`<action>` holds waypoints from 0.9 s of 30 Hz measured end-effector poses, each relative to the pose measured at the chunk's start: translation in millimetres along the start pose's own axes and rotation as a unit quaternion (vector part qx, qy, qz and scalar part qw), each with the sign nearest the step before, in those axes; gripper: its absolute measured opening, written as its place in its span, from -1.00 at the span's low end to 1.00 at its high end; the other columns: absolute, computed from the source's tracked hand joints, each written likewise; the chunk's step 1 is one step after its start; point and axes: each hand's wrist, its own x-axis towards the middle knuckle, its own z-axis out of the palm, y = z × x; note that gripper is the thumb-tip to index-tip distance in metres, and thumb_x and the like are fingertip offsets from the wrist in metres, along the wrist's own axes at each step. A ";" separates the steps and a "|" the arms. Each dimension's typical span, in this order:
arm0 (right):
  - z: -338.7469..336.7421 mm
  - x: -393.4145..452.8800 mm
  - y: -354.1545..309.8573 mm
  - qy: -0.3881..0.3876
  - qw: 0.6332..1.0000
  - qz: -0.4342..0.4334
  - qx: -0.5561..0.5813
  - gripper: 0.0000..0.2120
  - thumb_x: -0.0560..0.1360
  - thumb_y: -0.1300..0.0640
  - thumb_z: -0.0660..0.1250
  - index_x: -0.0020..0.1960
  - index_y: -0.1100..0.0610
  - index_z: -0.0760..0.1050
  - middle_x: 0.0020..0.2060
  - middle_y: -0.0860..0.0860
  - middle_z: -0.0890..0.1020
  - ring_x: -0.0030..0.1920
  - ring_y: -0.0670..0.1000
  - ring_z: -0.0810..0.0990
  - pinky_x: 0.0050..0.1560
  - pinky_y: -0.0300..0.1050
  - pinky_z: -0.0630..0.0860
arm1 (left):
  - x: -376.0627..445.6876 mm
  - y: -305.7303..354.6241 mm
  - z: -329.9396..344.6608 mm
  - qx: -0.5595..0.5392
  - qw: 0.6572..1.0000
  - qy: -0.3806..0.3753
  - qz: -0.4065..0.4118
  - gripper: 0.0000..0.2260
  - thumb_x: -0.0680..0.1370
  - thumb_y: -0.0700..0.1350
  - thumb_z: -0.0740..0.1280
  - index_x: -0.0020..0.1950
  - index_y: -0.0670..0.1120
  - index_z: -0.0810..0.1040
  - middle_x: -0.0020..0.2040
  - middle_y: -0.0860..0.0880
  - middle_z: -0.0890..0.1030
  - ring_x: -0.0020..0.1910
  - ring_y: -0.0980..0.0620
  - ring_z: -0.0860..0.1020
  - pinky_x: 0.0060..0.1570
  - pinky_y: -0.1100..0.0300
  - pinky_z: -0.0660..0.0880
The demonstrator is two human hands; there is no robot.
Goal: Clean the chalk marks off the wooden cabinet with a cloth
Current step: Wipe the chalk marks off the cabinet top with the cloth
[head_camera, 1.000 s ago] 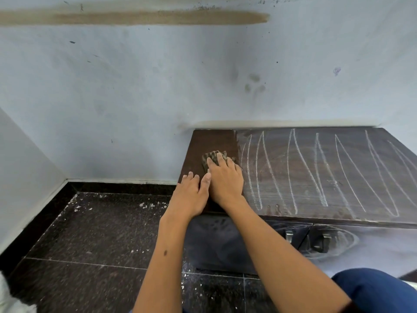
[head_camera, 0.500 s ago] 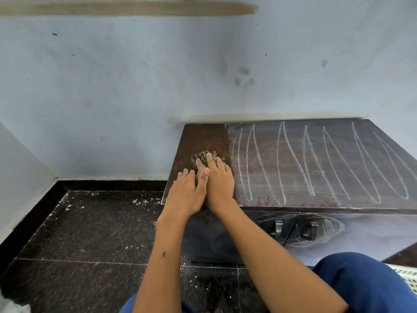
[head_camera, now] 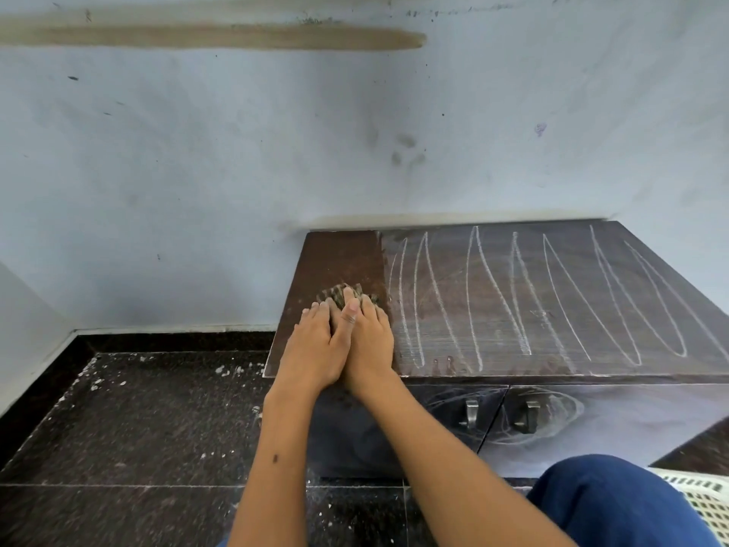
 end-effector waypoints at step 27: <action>5.1 -47.5 11.8 0.110 0.993 0.024 -0.027 -0.56 0.51 0.09 0.04 0.32 0.05 0.48 0.32 0.09 0.49 0.32 0.13 0.46 0.30 0.00 0.39 | 27.5 -9.6 9.9 0.101 0.993 0.048 0.032 -0.59 0.67 -0.13 -0.01 0.53 -0.18 0.14 0.55 -0.12 0.11 0.54 -0.05 0.01 0.48 0.07 -0.08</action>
